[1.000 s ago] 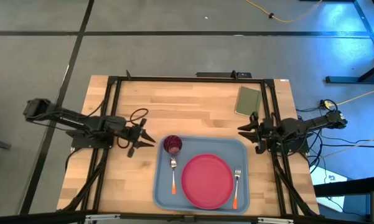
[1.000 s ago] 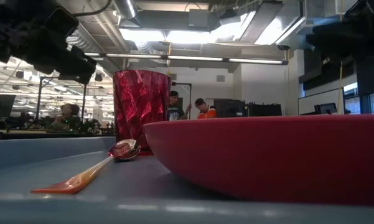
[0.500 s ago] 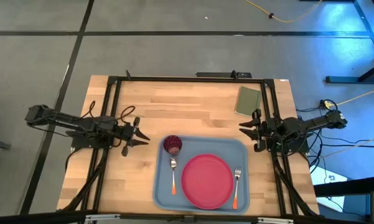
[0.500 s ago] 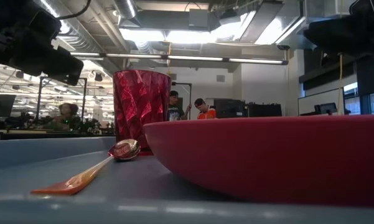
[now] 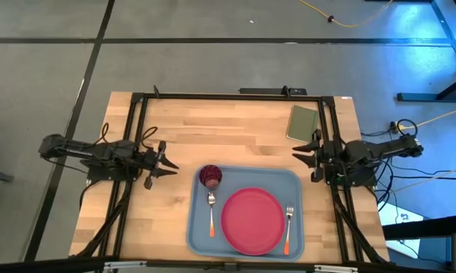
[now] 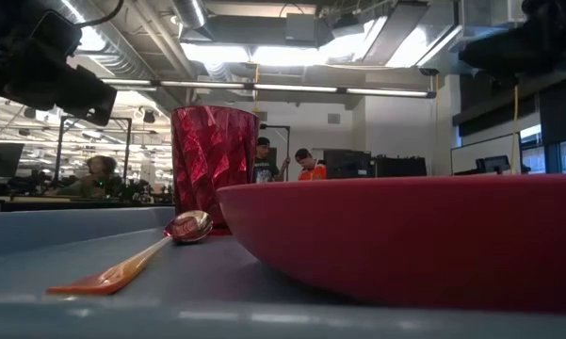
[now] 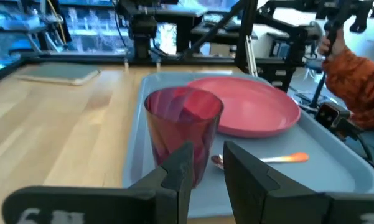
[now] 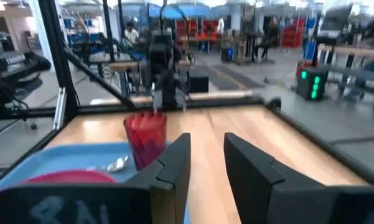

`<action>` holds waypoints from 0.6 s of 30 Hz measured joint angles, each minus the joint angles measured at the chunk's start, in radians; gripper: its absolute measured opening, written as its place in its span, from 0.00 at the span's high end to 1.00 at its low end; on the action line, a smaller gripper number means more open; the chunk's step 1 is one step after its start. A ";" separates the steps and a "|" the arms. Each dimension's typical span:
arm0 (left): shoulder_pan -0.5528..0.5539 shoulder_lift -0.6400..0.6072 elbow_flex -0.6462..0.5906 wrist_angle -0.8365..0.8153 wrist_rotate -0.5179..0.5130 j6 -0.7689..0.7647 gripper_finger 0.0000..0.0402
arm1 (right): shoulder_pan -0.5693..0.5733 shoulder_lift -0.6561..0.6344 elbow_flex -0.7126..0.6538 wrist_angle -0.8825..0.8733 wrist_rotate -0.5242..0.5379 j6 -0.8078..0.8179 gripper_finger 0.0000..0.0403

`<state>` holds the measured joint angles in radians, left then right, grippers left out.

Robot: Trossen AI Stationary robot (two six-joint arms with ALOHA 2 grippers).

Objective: Pick and place plate/cup/fork/spoon on tray
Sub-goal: Return to Home Position

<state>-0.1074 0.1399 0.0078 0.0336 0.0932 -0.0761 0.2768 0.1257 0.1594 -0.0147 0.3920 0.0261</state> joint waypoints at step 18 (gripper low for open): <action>0.000 -0.069 0.001 -0.018 -0.090 -0.077 0.80 | 0.000 -0.009 -0.142 0.217 -0.150 -0.106 0.75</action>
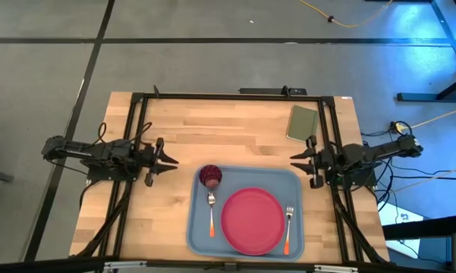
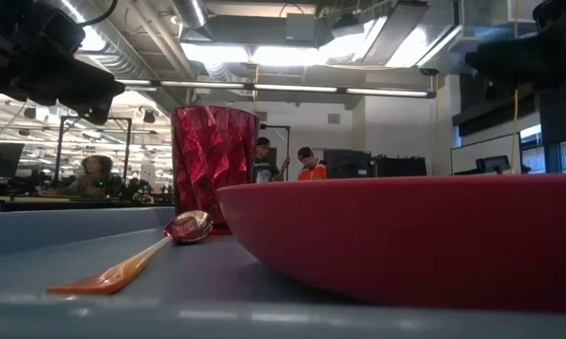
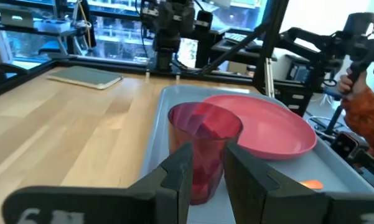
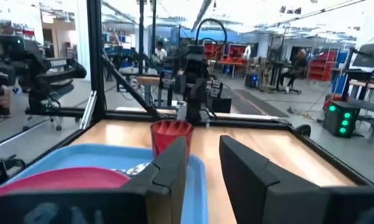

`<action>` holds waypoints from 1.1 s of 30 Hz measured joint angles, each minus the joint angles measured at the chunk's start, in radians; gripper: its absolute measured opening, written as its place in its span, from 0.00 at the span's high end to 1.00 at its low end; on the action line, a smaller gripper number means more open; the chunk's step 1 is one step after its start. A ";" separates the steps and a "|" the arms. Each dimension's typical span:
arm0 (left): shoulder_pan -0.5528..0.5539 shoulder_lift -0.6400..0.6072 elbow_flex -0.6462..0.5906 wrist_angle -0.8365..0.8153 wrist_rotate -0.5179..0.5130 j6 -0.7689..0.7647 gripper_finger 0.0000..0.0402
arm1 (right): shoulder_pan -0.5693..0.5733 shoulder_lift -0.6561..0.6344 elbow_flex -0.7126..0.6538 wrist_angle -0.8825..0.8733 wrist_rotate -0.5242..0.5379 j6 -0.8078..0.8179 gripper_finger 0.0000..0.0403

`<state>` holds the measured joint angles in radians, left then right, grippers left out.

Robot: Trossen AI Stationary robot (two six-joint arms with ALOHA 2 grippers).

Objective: Pick and place plate/cup/fork/spoon on tray
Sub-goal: Return to Home Position

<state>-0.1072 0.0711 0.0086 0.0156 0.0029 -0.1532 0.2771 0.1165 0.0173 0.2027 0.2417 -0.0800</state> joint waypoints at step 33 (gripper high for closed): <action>0.000 0.000 0.000 -0.004 0.006 0.006 0.80 | 0.000 -0.028 -0.009 -0.163 -0.366 -0.030 0.75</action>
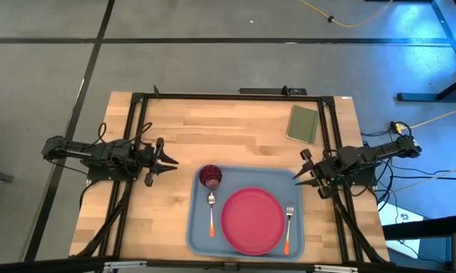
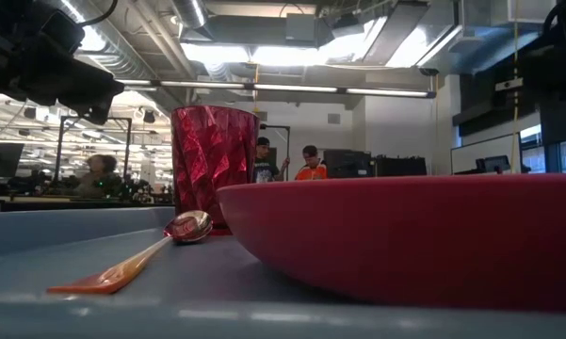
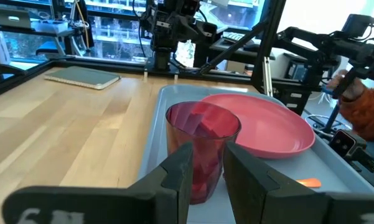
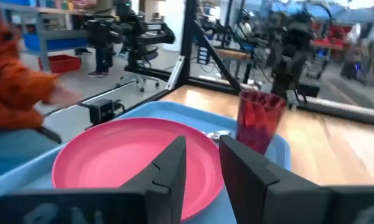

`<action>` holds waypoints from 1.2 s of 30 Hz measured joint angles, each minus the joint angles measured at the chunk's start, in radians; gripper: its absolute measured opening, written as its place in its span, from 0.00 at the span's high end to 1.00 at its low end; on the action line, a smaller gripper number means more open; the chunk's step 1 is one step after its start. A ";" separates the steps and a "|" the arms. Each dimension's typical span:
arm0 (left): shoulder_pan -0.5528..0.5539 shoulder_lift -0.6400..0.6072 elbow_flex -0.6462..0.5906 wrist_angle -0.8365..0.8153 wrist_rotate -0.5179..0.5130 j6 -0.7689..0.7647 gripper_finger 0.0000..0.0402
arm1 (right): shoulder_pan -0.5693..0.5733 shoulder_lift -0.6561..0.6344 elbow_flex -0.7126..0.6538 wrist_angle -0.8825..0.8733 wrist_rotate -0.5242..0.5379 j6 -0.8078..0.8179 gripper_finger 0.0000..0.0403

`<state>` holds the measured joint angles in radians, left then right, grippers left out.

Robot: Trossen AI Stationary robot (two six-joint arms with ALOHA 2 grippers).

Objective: Pick and place plate/cup/fork/spoon on tray
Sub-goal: Return to Home Position

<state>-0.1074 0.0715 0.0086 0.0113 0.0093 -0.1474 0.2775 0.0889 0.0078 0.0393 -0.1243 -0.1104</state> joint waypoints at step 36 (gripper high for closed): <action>0.000 0.000 0.000 0.002 0.000 0.000 0.80 | -0.001 0.000 0.000 -0.004 0.026 0.027 0.75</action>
